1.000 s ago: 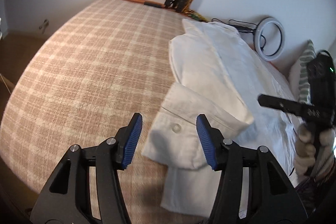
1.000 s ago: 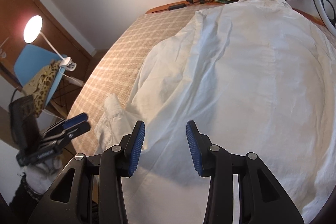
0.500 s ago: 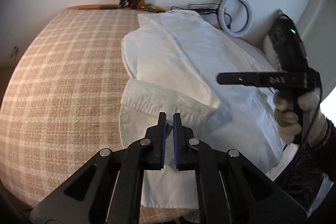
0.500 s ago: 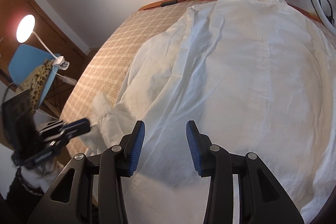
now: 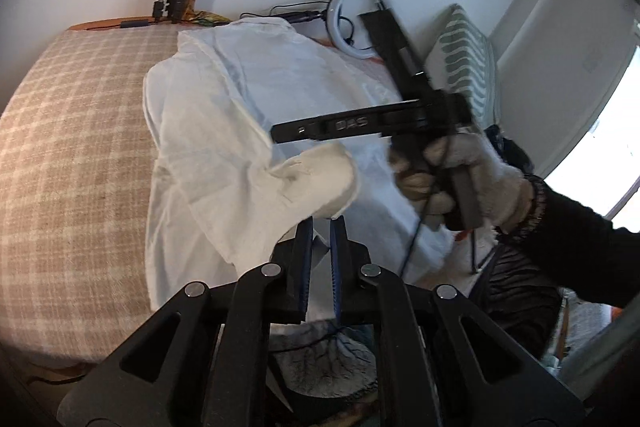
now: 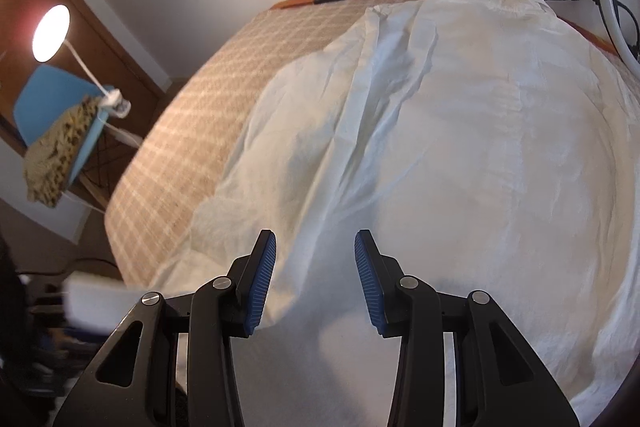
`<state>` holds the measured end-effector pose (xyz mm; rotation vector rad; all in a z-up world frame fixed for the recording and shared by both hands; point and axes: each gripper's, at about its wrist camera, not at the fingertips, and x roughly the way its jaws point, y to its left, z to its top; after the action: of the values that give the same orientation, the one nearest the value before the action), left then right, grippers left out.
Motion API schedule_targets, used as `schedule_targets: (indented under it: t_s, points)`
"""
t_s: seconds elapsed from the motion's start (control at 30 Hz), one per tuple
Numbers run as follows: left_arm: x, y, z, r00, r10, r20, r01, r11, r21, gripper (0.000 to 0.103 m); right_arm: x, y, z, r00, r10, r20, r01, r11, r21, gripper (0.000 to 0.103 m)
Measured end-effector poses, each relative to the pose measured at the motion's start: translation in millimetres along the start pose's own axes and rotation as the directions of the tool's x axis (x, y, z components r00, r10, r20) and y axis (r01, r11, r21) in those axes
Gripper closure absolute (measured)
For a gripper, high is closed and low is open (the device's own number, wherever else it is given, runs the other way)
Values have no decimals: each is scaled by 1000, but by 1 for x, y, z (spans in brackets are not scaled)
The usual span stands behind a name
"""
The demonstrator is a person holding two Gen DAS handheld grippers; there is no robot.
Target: Fold small clothes
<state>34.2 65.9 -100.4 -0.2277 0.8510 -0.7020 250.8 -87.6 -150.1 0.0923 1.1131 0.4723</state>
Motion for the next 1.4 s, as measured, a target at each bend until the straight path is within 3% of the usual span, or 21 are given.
schedule_targets:
  t_s: [0.03, 0.07, 0.13, 0.2, 0.33, 0.47, 0.5, 0.63, 0.67, 0.7, 0.77, 0.9, 1.0, 1.1, 1.17, 1.2, 1.27, 1.33, 1.4]
  points:
    - [-8, -8, -3, 1000, 7, 11, -7, 1000, 29, 84, 2, 0, -3, 1000, -15, -13, 15, 1000, -12, 63]
    - [-15, -14, -5, 999, 42, 19, -43, 998, 52, 67, 5, -1, -6, 999, -27, -26, 26, 999, -19, 63]
    - [-20, -12, -4, 995, 94, 27, -95, 995, 41, 57, 9, -6, -11, 998, -24, -49, 24, 1000, 0, 63]
    - [-11, 4, 3, 989, 147, 10, -147, 989, -8, 57, 8, -13, -12, 998, -10, -54, 12, 999, 35, 63]
    - [29, 54, 14, 969, 234, -84, -245, 952, -181, 57, -2, -16, -9, 999, 49, -24, -46, 995, 88, 63]
    - [68, 87, 19, 961, 236, -144, -267, 928, -260, 57, -4, -5, -5, 996, 85, -9, -84, 993, 81, 63]
    - [75, 94, 20, 964, 219, -150, -255, 923, -288, 60, -2, -4, -4, 996, 87, -12, -86, 993, 78, 63]
    - [88, 111, 25, 968, 214, -128, -246, 907, -342, 101, 16, 0, -5, 996, 70, -59, -66, 995, 71, 64]
    - [90, 111, 26, 968, 219, -121, -248, 907, -339, 103, 20, 0, -5, 995, 68, -68, -63, 996, 70, 66]
    - [92, 111, 27, 968, 221, -119, -249, 908, -337, 103, 24, 0, -5, 995, 71, -77, -65, 995, 71, 81]
    - [93, 113, 31, 969, 218, -116, -245, 908, -341, 103, 33, -1, -6, 988, 114, -101, -104, 990, 97, 98]
    - [72, 115, 44, 970, 235, -68, -244, 907, -344, 103, 35, -10, -3, 977, 205, -61, -188, 960, 208, 101]
    - [58, 115, 56, 958, 284, -39, -281, 907, -315, 103, 28, -10, 0, 966, 258, -6, -249, 937, 246, 101]
    - [56, 121, 54, 959, 279, -48, -279, 901, -333, 103, 30, 0, 2, 991, 130, -36, -122, 978, 167, 97]
    - [52, 122, 46, 958, 280, -56, -282, 896, -342, 102, 34, 10, 2, 996, 52, -71, -45, 995, 93, 96]
    - [49, 120, 39, 960, 273, -56, -276, 898, -342, 99, 33, 13, 4, 997, 28, -75, -23, 998, 67, 96]
    - [38, 114, 20, 963, 265, -50, -265, 900, -346, 71, 20, 25, 8, 999, -23, -48, 23, 1000, 3, 96]
    - [33, 106, 2, 963, 264, -49, -264, 902, -342, 63, 3, 38, 14, 1000, -1, -6, 1, 999, -36, 93]
    - [34, 97, -12, 964, 256, -70, -265, 903, -338, 63, -11, 51, 25, 999, 34, 35, -31, 997, -72, 68]
